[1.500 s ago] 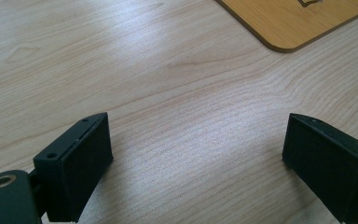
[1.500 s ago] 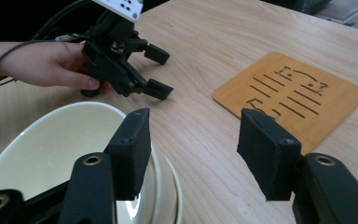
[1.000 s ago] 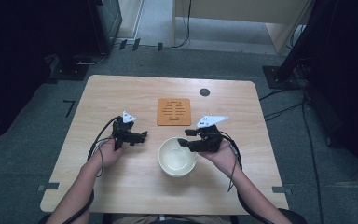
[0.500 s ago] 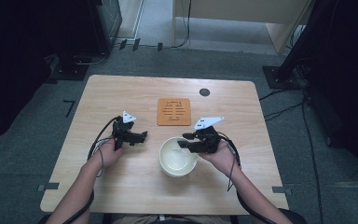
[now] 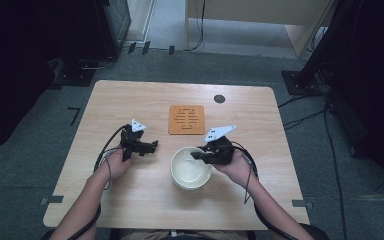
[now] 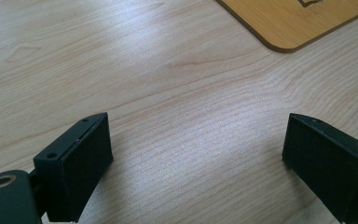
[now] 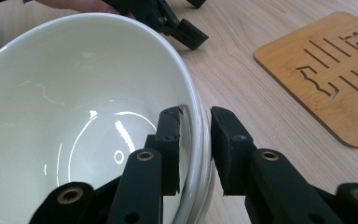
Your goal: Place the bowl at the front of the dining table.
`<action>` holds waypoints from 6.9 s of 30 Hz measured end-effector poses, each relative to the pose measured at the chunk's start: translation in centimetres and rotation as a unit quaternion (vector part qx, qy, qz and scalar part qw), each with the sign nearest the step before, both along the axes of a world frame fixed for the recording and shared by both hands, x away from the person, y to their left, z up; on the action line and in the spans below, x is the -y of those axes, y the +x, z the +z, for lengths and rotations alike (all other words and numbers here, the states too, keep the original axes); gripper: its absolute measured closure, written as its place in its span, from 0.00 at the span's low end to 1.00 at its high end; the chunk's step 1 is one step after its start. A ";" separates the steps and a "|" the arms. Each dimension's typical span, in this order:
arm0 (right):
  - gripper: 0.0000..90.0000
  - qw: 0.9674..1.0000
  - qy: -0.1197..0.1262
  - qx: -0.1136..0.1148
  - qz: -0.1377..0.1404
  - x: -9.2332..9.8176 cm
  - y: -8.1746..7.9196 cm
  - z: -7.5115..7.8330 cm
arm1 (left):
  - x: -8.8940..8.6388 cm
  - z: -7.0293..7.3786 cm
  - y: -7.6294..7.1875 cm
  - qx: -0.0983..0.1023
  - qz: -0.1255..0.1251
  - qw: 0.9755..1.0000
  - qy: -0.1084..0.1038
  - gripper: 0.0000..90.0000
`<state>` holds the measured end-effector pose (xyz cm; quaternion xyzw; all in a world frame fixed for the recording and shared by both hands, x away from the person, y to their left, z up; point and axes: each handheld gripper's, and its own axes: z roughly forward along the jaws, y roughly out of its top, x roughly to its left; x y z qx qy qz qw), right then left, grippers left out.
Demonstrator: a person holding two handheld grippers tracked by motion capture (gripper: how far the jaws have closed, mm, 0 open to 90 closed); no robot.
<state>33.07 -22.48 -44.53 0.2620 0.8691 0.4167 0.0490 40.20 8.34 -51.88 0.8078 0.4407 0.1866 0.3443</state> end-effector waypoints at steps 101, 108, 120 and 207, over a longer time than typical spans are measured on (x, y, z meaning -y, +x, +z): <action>0.89 0.982 -0.065 0.175 -0.011 -1.2 -2.3 1.5 | 0.0 0.0 -0.1 0.000 0.002 1.000 0.000 0.09; 0.90 0.971 -0.090 0.223 -0.004 -1.8 -3.2 2.2 | 0.0 0.0 -0.1 0.000 0.002 1.000 0.000 0.09; 0.97 0.971 -0.063 0.232 -0.007 -1.7 -3.7 4.2 | 0.0 0.0 -0.1 0.000 0.002 1.000 0.000 0.09; 0.92 0.985 0.020 0.143 -0.092 0.4 -0.1 7.1 | 0.0 0.0 -0.1 0.000 0.003 1.000 -0.001 0.09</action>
